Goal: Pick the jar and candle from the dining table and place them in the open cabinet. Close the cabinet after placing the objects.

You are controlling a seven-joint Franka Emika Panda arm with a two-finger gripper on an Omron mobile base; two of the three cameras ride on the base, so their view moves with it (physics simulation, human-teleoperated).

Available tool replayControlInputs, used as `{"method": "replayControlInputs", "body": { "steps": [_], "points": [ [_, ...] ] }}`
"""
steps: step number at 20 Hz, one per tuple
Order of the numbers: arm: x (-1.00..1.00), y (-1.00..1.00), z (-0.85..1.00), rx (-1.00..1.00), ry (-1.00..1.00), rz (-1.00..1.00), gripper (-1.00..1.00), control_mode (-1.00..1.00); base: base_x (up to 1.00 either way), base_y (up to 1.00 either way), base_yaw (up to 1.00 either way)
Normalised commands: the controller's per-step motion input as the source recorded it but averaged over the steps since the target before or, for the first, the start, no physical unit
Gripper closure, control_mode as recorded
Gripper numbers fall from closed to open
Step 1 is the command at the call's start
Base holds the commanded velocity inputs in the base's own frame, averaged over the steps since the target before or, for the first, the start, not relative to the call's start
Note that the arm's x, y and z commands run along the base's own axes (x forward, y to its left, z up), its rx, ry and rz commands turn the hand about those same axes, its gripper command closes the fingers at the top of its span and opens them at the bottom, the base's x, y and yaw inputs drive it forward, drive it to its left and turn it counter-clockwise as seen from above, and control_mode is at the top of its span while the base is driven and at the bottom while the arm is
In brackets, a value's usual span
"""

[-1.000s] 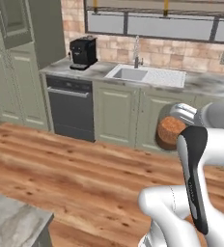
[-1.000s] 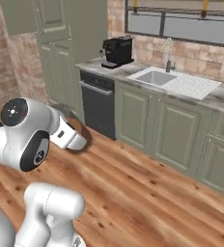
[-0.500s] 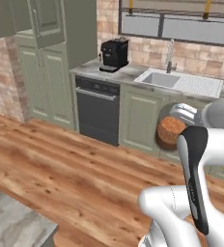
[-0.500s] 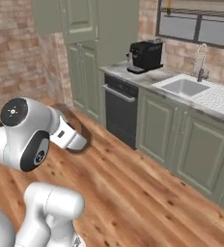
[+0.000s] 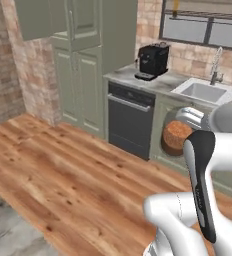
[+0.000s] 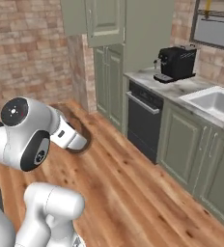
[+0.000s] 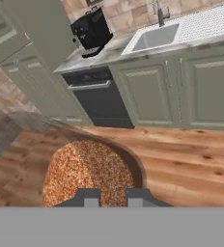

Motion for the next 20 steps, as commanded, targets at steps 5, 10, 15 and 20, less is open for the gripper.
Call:
{"method": "replayControlInputs", "body": {
  "steps": [5,10,15,20],
  "points": [
    [0.0,0.0,0.0,0.0,0.0,0.0,1.0,1.0,0.7,0.0,0.32],
    [0.0,0.0,0.0,0.0,0.0,0.0,1.0,1.0,0.59,0.0,0.33],
    [0.0,0.0,0.0,0.0,0.0,0.0,1.0,1.0,0.6,0.0,0.33],
    [0.0,0.0,0.0,0.0,0.0,0.0,1.0,1.0,0.74,0.0,0.29]
  ]
}}
